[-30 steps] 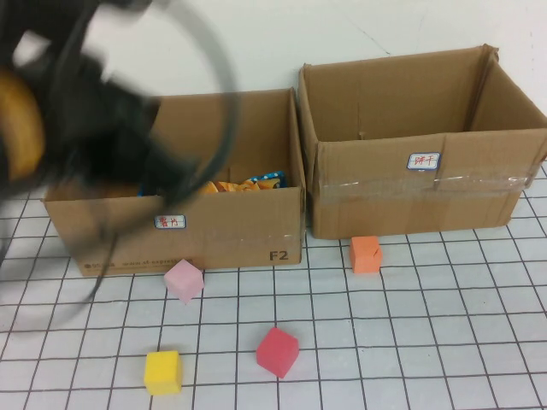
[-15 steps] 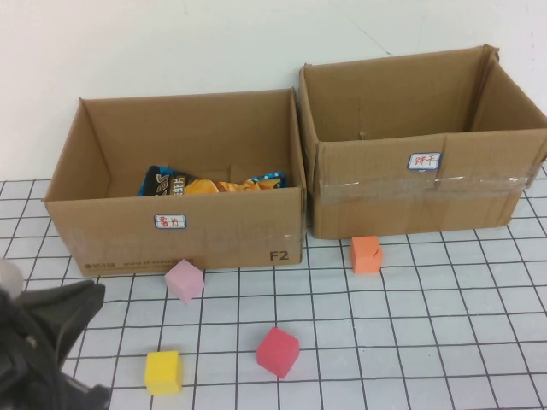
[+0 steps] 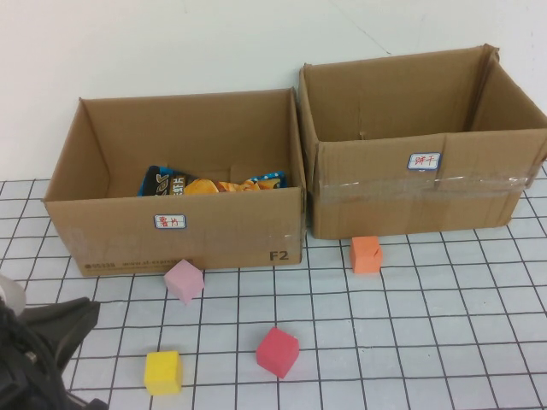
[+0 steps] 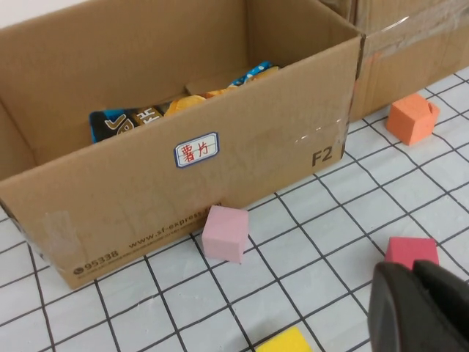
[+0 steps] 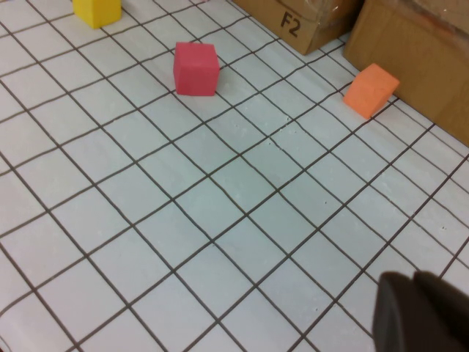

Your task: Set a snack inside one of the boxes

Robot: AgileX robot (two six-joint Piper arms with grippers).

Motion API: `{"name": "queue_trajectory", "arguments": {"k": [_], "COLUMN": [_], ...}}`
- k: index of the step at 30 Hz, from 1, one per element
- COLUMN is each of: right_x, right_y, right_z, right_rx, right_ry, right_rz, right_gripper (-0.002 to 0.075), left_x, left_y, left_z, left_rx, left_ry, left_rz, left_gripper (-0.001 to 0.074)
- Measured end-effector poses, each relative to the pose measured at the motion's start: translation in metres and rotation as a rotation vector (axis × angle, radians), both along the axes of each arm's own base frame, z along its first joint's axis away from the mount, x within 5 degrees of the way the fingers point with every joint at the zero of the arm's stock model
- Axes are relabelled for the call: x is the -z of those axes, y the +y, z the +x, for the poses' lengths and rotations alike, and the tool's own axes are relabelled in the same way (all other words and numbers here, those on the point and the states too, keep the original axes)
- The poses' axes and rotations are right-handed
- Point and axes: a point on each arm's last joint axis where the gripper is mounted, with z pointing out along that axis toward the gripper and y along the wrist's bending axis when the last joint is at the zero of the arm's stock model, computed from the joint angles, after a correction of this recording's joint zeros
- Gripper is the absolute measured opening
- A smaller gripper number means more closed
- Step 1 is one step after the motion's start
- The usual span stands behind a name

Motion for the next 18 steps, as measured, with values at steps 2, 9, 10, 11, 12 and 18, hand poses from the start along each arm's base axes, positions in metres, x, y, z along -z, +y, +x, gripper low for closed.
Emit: {"name": "queue_trajectory", "arguments": {"k": [2, 9, 10, 11, 12, 18], "right_x": [0.000, 0.000, 0.000, 0.000, 0.000, 0.000], "right_y": [0.000, 0.000, 0.000, 0.000, 0.000, 0.000], "right_z": [0.000, 0.000, 0.000, 0.000, 0.000, 0.000], "right_rx": [0.000, 0.000, 0.000, 0.000, 0.000, 0.000], "right_ry": [0.000, 0.000, 0.000, 0.000, 0.000, 0.000], "right_rz": [0.000, 0.000, 0.000, 0.000, 0.000, 0.000], "right_gripper": [0.0001, 0.0001, 0.0001, 0.0001, 0.0001, 0.0001], "left_x": [0.001, 0.014, 0.015, 0.016, 0.017, 0.040], "left_y": [0.000, 0.009, 0.013, 0.019, 0.026, 0.053], "left_z": [0.000, -0.012, -0.017, -0.022, -0.026, -0.047], "left_rx": [0.000, -0.006, -0.009, -0.017, -0.031, -0.177], "left_ry": [0.000, 0.075, 0.073, 0.067, 0.048, -0.068], "left_rz": [0.003, -0.053, -0.067, -0.086, -0.103, -0.180], "left_gripper": [-0.0001, -0.0001, -0.0001, -0.0001, -0.0001, -0.0001]}}
